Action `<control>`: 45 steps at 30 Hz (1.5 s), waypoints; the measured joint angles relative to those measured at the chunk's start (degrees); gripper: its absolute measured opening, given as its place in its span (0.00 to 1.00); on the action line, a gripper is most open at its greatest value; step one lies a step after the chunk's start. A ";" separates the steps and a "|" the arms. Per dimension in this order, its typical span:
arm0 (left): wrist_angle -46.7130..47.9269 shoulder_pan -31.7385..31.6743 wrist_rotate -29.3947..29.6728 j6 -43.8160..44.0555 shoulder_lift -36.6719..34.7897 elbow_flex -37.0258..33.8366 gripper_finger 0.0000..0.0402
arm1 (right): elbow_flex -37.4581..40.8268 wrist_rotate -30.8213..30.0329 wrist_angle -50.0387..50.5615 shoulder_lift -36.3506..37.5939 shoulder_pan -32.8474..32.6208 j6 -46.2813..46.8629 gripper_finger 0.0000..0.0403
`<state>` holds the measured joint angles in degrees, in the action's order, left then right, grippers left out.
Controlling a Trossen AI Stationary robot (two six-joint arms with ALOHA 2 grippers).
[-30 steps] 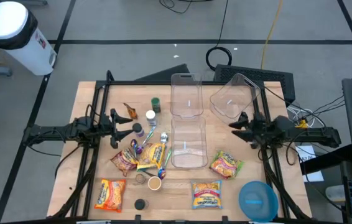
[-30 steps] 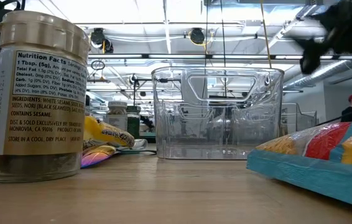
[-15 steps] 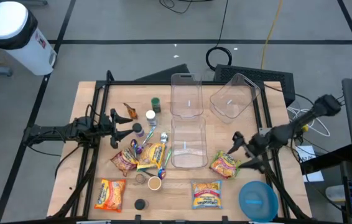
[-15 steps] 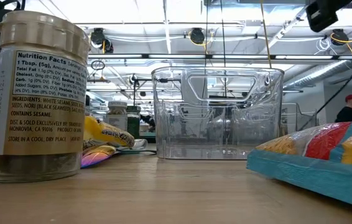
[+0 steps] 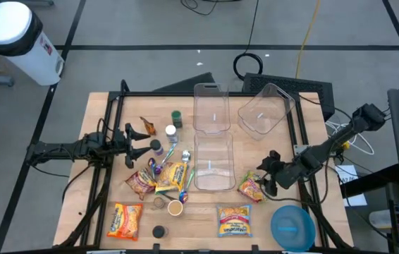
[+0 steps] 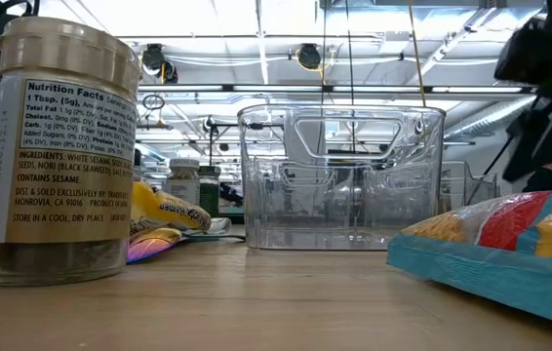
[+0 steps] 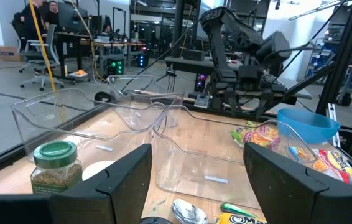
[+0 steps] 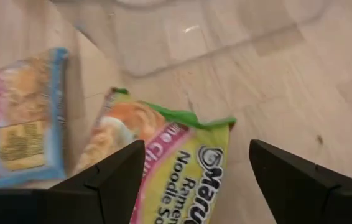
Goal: Pick & Place Food Item
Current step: Put the green noodle pack into the top right transparent bin
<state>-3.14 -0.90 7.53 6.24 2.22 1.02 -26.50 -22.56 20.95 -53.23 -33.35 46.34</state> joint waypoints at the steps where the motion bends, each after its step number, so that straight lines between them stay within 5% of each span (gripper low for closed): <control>1: -0.01 0.00 -0.01 0.00 0.00 0.00 0.65 | 1.20 0.01 -2.20 -0.38 0.34 0.48 0.69; 14: -0.04 -0.01 0.00 0.00 0.00 0.00 0.65 | 10.43 2.96 -17.04 -2.97 4.00 0.97 0.63; 28: -0.04 0.00 0.00 0.00 0.00 0.00 0.65 | 10.43 6.50 -16.97 -1.29 4.07 -2.19 0.19; 33: -0.05 -0.01 0.01 0.00 0.00 0.00 0.65 | 10.43 6.77 -17.20 2.36 4.14 -6.84 0.02; 45: -0.04 0.00 0.02 0.01 0.00 0.00 0.65 | 10.45 6.36 -18.08 20.10 4.14 -14.55 0.00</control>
<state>-3.18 -0.90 7.55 6.25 2.22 1.02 -16.05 -16.21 2.88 -33.13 -29.21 31.79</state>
